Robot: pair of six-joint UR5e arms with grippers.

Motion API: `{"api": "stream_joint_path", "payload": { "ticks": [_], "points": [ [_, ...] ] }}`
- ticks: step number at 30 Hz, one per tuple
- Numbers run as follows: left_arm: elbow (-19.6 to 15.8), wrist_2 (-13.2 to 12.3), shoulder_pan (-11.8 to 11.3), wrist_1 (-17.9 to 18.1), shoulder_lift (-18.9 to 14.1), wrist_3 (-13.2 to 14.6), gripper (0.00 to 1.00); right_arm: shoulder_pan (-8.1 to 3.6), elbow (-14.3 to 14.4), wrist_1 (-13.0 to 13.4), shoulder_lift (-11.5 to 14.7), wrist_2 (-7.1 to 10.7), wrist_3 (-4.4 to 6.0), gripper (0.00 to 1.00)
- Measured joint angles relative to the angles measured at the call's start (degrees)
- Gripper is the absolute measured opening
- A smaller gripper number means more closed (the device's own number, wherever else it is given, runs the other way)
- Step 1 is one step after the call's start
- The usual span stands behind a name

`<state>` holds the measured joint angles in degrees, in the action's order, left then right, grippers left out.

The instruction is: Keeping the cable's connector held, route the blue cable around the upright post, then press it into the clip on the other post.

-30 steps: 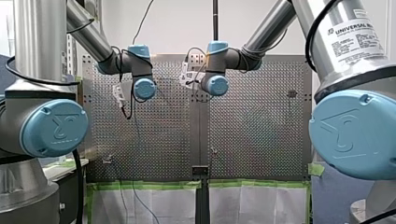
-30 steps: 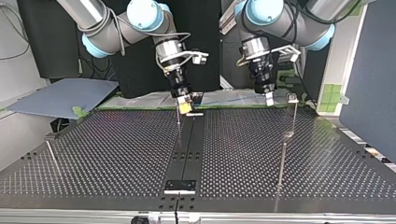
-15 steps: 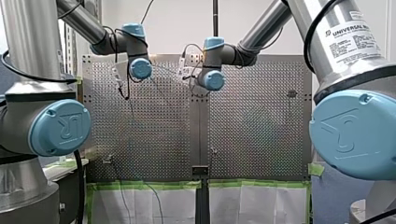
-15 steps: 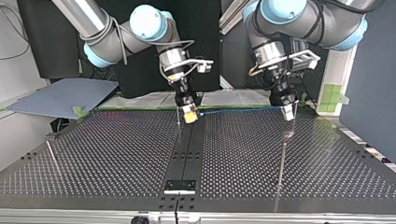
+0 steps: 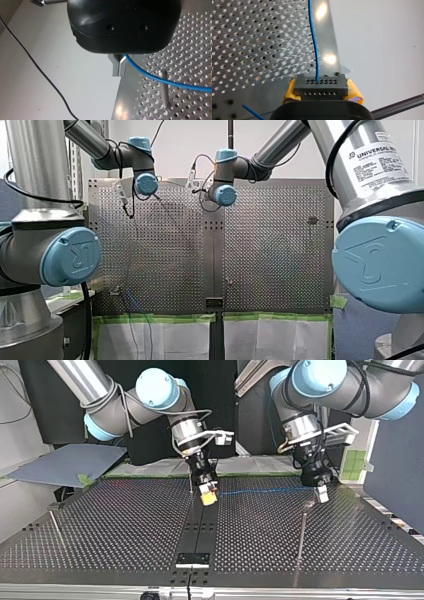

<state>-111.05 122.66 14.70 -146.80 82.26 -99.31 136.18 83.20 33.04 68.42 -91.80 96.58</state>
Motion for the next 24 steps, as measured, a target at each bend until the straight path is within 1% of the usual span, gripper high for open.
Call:
{"api": "stream_joint_path", "payload": {
  "ticks": [7, 11, 14, 18, 24],
  "points": [
    [3.10, -0.80, -2.08, -3.16, 1.41, -0.12, 0.00, -0.03, -3.19, -1.11, -0.09, 0.29, 0.62, 0.00],
    [4.92, -2.13, -3.69, -4.97, 1.80, -0.17, 0.00, -0.35, -4.45, -1.38, -0.28, 0.53, 0.86, 0.00],
    [6.39, -3.53, -5.13, -6.47, 1.93, -0.22, 0.00, -0.60, -5.08, -1.50, -0.87, 0.73, 0.94, 0.00],
    [8.96, -6.07, -7.69, -8.73, 2.68, -0.26, 0.00, -0.75, -5.93, -1.54, -2.16, 1.05, 0.96, 0.00],
    [11.78, -9.36, -10.99, -9.51, 4.98, -0.26, 0.00, -0.77, -7.56, -1.56, -4.20, 1.43, 0.98, 0.00]
  ]
}}
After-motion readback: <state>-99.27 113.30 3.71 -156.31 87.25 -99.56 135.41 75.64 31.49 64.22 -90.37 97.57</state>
